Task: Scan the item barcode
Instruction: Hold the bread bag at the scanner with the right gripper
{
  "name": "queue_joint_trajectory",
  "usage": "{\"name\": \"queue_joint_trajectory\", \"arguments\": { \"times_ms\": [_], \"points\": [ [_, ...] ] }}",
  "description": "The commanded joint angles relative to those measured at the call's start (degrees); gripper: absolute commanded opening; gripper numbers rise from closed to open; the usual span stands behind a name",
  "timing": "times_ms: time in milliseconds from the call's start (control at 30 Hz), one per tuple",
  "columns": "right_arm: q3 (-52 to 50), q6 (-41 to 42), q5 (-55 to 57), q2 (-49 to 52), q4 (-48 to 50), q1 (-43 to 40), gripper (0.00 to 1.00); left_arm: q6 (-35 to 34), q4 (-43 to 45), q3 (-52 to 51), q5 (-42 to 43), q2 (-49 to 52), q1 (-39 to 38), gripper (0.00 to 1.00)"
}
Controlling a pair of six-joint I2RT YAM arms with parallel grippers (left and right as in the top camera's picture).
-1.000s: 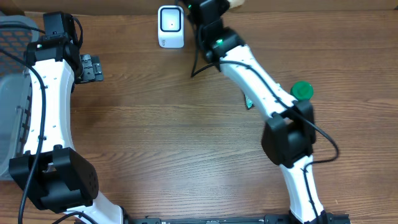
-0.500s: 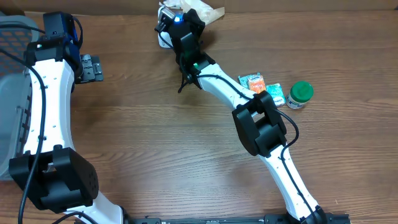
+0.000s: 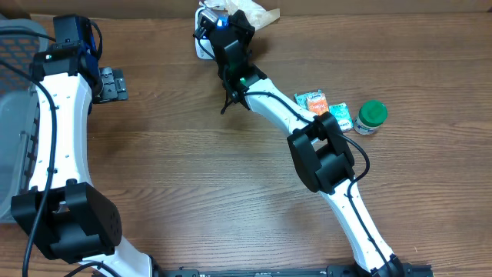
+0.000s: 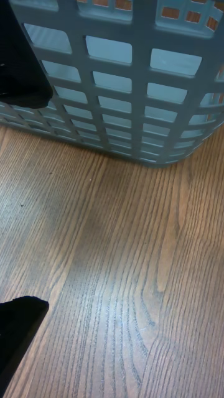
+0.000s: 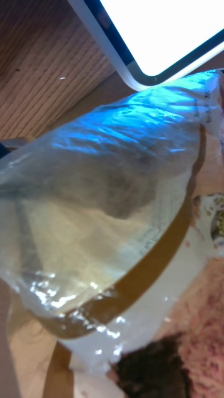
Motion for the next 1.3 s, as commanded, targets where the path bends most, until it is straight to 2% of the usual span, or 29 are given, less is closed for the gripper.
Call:
{"name": "queue_joint_trajectory", "arguments": {
  "times_ms": [0, 167, 267, 467, 600, 767, 900, 1000, 1100, 1267],
  "points": [
    [1.4, 0.0, 0.6, 0.0, 0.5, 0.2, 0.04, 0.6, 0.2, 0.7, -0.8, 0.2, 0.3, 0.99],
    [1.4, 1.7, 0.6, -0.3, 0.5, 0.8, 0.04, 0.6, 0.2, 0.7, -0.7, 0.2, 0.3, 1.00],
    [1.4, 5.7, 0.5, -1.7, -0.5, 1.2, 0.04, 0.6, 0.2, 0.7, -0.7, 0.2, 0.3, 0.99],
    [1.4, 16.5, -1.7, -9.5, -10.7, 1.2, 0.04, 0.6, 0.2, 0.7, -0.8, 0.2, 0.3, 0.99],
    [1.4, 25.2, -5.2, -17.1, -21.3, 1.1, 0.04, 0.6, 0.2, 0.7, -0.8, 0.2, 0.3, 1.00],
    [1.4, 40.4, -11.5, -28.9, -39.3, 1.0, 0.04, 0.6, 0.2, 0.7, -0.7, 0.2, 0.3, 0.99],
    [1.4, 56.0, -23.6, -38.1, -57.6, -0.5, 0.04, 0.6, 0.2, 0.7, -0.7, 0.2, 0.3, 1.00],
    [1.4, 64.5, -33.8, -42.4, -69.8, -3.3, 0.04, 0.6, 0.2, 0.7, -0.8, 0.2, 0.3, 1.00],
    [1.4, 69.5, -40.8, -43.8, -80.4, -6.8, 0.04, 0.6, 0.2, 0.7, -0.7, 0.2, 0.3, 0.99],
    [-0.9, 69.9, -45.8, -42.9, -93.0, -11.9, 0.04, 0.6, 0.2, 0.7, -0.7, 0.2, 0.3, 1.00]
  ]
}}
